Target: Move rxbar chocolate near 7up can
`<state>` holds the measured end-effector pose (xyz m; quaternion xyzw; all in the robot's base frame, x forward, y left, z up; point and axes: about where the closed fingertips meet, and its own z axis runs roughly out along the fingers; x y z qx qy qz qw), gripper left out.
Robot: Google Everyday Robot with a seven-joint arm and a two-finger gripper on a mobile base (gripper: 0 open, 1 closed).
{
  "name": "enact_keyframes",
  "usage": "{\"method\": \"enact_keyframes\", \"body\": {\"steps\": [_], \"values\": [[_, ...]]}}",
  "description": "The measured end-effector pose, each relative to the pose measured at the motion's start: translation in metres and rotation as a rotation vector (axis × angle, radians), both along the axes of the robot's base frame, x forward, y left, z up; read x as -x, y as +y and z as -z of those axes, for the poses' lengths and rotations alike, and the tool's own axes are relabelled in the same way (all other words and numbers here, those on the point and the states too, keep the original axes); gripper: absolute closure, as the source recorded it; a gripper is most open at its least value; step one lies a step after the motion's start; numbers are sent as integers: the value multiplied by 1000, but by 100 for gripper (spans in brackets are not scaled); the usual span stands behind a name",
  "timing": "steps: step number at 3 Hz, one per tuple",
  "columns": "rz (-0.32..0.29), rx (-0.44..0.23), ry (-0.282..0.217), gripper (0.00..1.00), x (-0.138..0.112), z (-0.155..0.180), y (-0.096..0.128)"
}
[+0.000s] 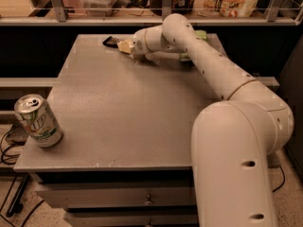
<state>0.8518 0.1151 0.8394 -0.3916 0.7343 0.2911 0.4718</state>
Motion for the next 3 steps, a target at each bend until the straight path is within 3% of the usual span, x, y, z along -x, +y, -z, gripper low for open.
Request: {"method": "enact_keyframes", "body": {"steps": [1,2,3], "values": [[0,0,0,100,0,0,0],[0,0,0,100,0,0,0],[0,0,0,84,0,0,0]]}}
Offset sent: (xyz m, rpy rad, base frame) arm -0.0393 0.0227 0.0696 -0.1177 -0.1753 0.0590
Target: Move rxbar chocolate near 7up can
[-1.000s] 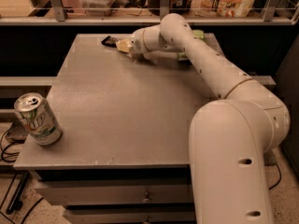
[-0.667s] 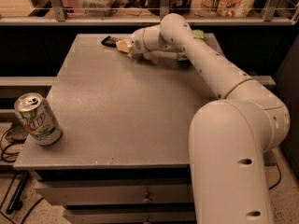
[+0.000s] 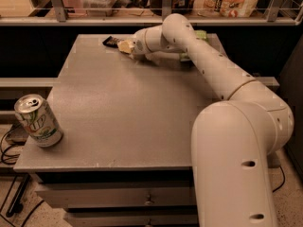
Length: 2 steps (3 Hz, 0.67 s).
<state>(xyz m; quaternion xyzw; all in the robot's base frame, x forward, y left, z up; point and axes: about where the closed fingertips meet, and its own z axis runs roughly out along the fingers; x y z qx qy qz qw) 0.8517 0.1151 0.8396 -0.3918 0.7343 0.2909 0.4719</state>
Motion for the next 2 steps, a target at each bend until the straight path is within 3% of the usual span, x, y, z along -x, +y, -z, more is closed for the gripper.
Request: {"method": "enact_keyframes", "body": {"steps": [1,2], "values": [[0,0,0,61,0,0,0],[0,0,0,28,0,0,0]]}}
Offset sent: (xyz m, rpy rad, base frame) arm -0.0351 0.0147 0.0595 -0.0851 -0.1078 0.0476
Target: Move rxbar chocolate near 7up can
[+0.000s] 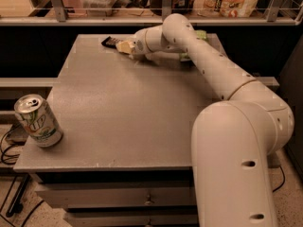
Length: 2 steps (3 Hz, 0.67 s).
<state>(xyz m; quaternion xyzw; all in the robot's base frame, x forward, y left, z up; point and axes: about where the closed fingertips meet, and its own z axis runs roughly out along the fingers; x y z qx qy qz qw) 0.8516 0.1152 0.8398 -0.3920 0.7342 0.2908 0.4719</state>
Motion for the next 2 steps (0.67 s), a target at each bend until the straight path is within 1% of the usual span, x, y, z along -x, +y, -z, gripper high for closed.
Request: {"method": "enact_keyframes", "body": {"steps": [1,2], "values": [[0,0,0,7,0,0,0],[0,0,0,0,0,0,0]]}}
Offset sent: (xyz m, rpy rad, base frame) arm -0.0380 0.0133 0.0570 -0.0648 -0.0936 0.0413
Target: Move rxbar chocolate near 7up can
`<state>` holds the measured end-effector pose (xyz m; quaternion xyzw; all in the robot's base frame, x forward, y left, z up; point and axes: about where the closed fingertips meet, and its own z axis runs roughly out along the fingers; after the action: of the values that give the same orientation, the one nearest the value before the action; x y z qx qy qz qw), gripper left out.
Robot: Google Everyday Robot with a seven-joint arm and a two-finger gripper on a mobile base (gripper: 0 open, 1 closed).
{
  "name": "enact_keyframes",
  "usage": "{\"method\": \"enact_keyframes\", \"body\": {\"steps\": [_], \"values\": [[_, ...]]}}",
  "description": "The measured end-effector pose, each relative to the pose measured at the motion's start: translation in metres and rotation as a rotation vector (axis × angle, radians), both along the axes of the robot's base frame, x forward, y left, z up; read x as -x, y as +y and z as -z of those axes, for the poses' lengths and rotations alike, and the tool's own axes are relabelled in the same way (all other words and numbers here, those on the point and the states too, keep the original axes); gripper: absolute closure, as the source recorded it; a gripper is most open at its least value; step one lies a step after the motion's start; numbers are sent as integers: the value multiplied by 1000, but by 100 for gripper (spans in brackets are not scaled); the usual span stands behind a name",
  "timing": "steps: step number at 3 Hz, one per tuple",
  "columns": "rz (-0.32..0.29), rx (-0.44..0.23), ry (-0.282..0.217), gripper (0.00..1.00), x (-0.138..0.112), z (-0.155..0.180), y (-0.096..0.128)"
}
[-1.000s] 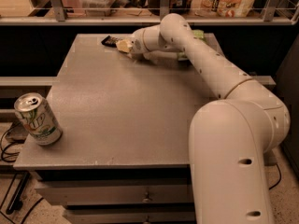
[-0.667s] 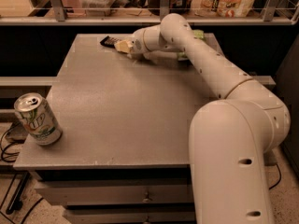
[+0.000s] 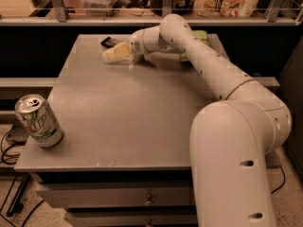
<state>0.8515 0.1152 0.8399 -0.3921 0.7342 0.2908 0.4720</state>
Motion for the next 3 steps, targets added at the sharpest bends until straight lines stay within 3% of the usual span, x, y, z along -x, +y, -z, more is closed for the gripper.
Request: {"method": "enact_keyframes", "body": {"steps": [2,3], "values": [[-29,40,-66,0,25,-40,12],[-24,31,-59,0,24,-39,10]]}}
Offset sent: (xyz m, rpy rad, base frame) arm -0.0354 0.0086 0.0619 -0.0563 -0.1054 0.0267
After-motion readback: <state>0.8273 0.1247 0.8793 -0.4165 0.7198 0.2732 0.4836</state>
